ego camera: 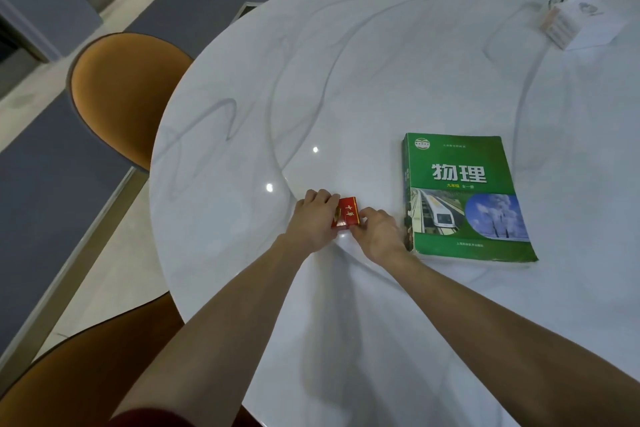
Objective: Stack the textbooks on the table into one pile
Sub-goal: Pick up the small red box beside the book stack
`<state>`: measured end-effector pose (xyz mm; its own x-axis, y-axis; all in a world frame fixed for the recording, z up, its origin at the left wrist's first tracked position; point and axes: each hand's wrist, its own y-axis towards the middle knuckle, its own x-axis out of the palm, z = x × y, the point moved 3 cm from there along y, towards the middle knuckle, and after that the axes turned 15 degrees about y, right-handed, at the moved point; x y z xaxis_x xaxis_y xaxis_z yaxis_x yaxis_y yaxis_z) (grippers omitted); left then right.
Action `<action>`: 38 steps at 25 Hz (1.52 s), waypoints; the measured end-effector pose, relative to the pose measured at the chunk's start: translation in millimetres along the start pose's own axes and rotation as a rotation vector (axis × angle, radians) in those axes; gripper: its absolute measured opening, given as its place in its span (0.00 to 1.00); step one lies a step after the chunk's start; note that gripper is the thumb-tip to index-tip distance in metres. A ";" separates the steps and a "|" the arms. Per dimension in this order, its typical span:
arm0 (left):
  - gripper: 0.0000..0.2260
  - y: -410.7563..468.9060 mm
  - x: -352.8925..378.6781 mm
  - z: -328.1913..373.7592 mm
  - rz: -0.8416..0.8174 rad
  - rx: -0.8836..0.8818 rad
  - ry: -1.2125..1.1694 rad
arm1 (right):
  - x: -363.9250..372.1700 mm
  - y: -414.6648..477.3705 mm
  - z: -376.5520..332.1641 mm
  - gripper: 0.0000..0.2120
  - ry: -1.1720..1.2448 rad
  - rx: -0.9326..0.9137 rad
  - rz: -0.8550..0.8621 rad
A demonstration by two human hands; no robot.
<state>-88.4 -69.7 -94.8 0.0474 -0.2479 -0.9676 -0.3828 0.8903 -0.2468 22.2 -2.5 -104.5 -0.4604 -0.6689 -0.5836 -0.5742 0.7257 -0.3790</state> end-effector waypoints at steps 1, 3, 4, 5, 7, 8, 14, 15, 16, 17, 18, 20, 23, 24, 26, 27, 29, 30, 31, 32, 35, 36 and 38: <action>0.27 -0.6 0.7 0.3 0.009 -0.010 0.002 | 1.2 -0.1 -0.1 0.16 0.033 0.012 0.009; 0.26 -3.3 0.4 1.7 0.015 -0.037 -0.021 | 0.2 -0.3 -0.3 0.15 0.161 0.035 0.042; 0.26 -5.7 -1.6 2.6 0.024 -0.059 -0.056 | -1.4 -0.4 -0.5 0.15 0.248 0.040 0.070; 0.26 -7.9 -4.3 4.5 0.032 -0.082 -0.106 | -4.3 -2.2 -2.1 0.15 0.332 0.049 0.098; 0.27 -11.9 -13.5 11.1 0.051 -0.124 -0.214 | -10.8 -5.0 -5.2 0.13 0.461 0.052 0.161; 0.28 -12.9 -18.7 15.2 0.067 -0.147 -0.253 | -14.1 -6.0 -6.5 0.11 0.532 0.054 0.180; 0.29 -13.5 -58.5 31.0 0.167 -0.134 -0.438 | -65.3 -12.8 -32.3 0.13 0.830 0.040 0.153; 0.31 -13.8 -65.2 31.8 0.157 -0.085 -0.472 | -76.4 -13.4 -35.0 0.14 0.834 0.033 0.133; 0.34 -15.1 -73.0 33.6 0.143 -0.026 -0.494 | -88.1 -14.5 -35.9 0.14 0.843 0.028 0.112; 0.36 -16.6 -81.4 35.7 0.134 0.038 -0.502 | -99.8 -16.6 -35.8 0.14 0.844 0.027 0.087; 0.38 -18.0 -89.2 38.1 0.133 0.099 -0.497 | -110.5 -18.1 -36.0 0.14 0.854 0.023 0.057; 0.38 -19.0 -104.2 45.4 0.155 0.212 -0.454 | -131.8 -23.9 -36.1 0.14 0.865 0.010 0.011; 0.36 -15.9 -121.1 63.2 0.223 0.342 -0.332 | -156.1 -33.4 -31.4 0.14 0.881 0.006 -0.018; 0.34 -14.9 -124.2 70.9 0.252 0.372 -0.303 | -162.5 -36.6 -28.9 0.14 0.881 0.000 -0.020; 0.31 -13.3 -127.5 90.3 0.276 0.429 -0.280 | -176.2 -44.6 -18.3 0.14 0.871 -0.014 -0.024; 0.31 -11.8 -127.8 101.4 0.260 0.450 -0.280 | -183.8 -49.0 -10.2 0.14 0.866 -0.015 -0.022; 0.30 -8.5 -126.3 123.5 0.219 0.469 -0.262 | -197.0 -56.2 9.5 0.15 0.865 0.005 -0.004; 0.31 -7.2 -124.7 134.0 0.210 0.475 -0.240 | -201.6 -59.1 19.2 0.15 0.863 0.020 0.009; 0.31 -6.3 -123.0 147.4 0.200 0.490 -0.212 | -207.1 -63.0 30.0 0.15 0.867 0.039 0.031; 0.31 -6.0 -121.1 163.2 0.193 0.508 -0.186 | -213.8 -67.6 42.4 0.15 0.874 0.056 0.061; 0.32 -6.7 -113.1 204.1 0.202 0.541 -0.154 | -229.0 -77.7 76.7 0.14 0.906 0.102 0.140; 0.31 -6.0 -110.8 220.7 0.208 0.556 -0.154 | -237.5 -83.1 90.3 0.13 0.921 0.118 0.159; 0.29 -4.3 -107.5 253.5 0.192 0.588 -0.169 | -256.5 -93.8 117.7 0.12 0.937 0.142 0.182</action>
<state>142.0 50.0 -3.1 0.1910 -0.0422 -0.9807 0.1687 0.9856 -0.0096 273.8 119.9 -3.9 -0.9230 -0.3564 0.1450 -0.3819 0.8023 -0.4588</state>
